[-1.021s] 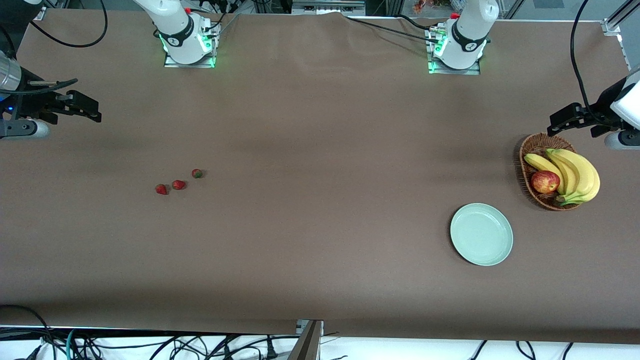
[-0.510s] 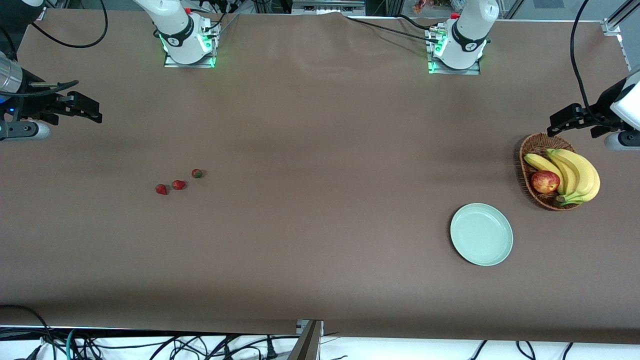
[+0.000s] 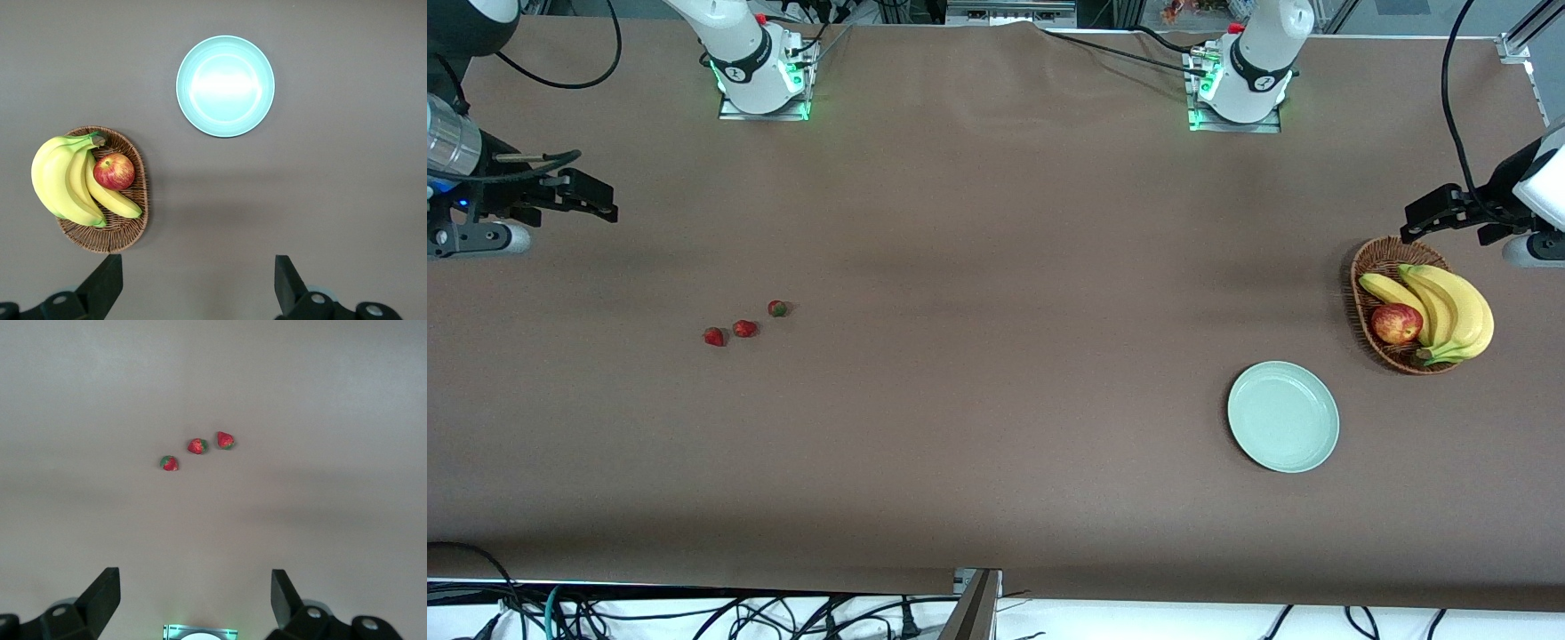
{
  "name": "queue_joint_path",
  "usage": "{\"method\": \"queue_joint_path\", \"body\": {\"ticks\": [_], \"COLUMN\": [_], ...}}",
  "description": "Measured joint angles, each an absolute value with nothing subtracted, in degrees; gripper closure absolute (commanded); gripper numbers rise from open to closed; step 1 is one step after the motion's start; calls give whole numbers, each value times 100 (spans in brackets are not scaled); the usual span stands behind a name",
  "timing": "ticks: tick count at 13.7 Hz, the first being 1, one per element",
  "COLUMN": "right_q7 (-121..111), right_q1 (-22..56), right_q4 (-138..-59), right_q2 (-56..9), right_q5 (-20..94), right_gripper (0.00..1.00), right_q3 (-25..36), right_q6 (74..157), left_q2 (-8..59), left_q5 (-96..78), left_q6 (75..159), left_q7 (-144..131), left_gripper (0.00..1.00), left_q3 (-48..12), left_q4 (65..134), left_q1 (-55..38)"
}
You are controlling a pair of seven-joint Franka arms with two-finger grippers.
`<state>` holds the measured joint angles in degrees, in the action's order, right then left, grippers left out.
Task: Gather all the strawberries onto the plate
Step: 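Reach the right gripper down over the three strawberries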
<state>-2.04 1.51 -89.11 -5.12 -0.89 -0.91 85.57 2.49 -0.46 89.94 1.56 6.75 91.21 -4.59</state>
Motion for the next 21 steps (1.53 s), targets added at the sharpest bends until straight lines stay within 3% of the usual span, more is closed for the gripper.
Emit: {"method": "queue_joint_path", "body": {"ticks": [10,21], "right_q7": [-78,112], "right_q1": [566,795], "right_q4": [-8948,-10425], "right_q2": [-1183,-1832], "right_q5": [-88,-87], "right_gripper": [0,0], "right_q3": [-122,-128], "right_q6": [8902,11451], "left_q2": [249,263], "left_q5": [-46,-46], "left_q6": [8994,8994], "left_q7": [156,156], "left_gripper": [0,0], "left_q3": [691,694], "left_q4": [9040,9036], "left_q1": [-450,-450]}}
